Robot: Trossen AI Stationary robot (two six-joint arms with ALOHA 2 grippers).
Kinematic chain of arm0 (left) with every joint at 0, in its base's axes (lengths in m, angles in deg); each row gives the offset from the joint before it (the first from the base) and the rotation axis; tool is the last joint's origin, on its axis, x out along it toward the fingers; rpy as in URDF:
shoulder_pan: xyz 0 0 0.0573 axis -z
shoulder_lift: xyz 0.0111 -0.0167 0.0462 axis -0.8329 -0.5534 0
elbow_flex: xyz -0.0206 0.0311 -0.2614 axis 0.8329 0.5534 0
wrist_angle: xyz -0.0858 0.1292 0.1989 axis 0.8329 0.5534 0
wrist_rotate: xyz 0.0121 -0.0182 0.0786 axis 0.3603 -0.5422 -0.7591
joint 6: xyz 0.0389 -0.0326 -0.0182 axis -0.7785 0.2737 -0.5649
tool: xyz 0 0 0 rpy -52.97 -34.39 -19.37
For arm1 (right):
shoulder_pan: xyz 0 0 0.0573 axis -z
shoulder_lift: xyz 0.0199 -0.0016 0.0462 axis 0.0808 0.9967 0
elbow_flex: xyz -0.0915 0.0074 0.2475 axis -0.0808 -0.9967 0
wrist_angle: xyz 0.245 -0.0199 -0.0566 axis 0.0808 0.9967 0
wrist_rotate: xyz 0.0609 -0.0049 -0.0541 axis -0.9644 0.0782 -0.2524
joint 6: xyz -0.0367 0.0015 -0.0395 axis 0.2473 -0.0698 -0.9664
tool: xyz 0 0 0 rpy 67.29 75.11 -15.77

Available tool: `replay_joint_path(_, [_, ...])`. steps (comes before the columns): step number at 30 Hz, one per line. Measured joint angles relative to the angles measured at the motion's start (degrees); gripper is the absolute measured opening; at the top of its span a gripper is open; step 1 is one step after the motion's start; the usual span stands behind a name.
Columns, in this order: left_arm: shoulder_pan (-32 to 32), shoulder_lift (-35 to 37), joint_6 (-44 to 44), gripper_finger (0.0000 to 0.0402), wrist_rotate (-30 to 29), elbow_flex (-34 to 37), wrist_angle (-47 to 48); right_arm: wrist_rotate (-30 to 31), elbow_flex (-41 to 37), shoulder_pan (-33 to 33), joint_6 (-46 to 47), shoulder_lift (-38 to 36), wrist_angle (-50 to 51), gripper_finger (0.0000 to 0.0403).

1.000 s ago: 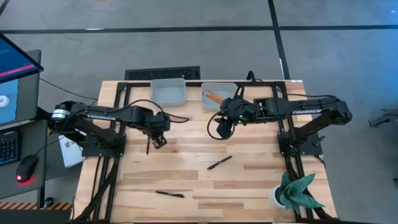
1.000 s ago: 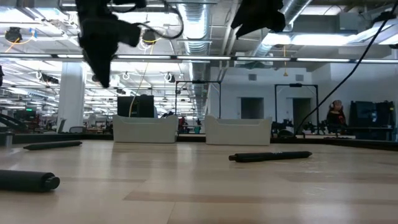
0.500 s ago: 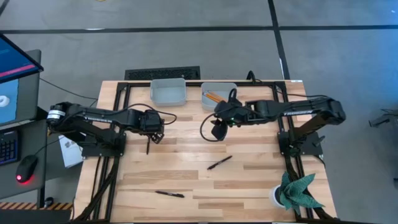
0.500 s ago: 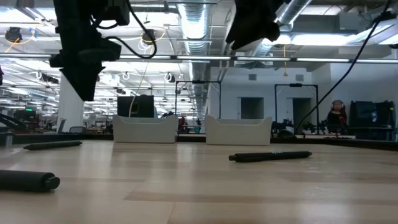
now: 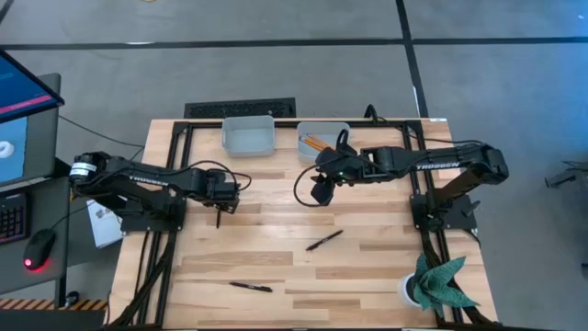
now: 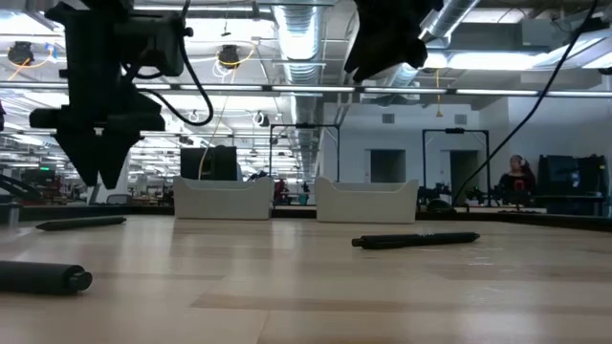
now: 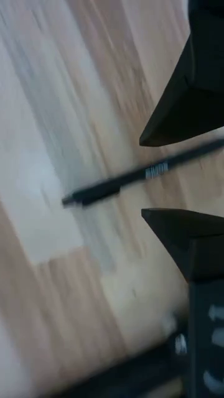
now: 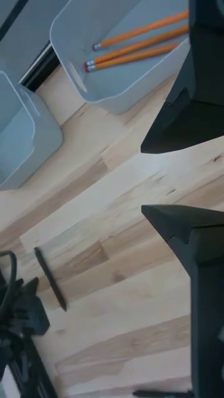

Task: Sort pens & pencils
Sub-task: Put the top left black pen into the left gray bin

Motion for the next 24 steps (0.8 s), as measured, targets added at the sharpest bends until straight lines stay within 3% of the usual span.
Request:
replay_joint_path(13, [-0.02, -0.74, 5.27, 0.0167, -0.04, 0.97, -3.22, -0.02, 0.00, 1.22, -0.21, 0.00, -0.17, 0.0164])
replay_joint_path(24, [-2.80, -9.19, 4.37, 0.0167, -1.18, 0.95, -4.29, -0.04, 0.00, 1.22, -1.68, 0.00, -0.36, 0.0164])
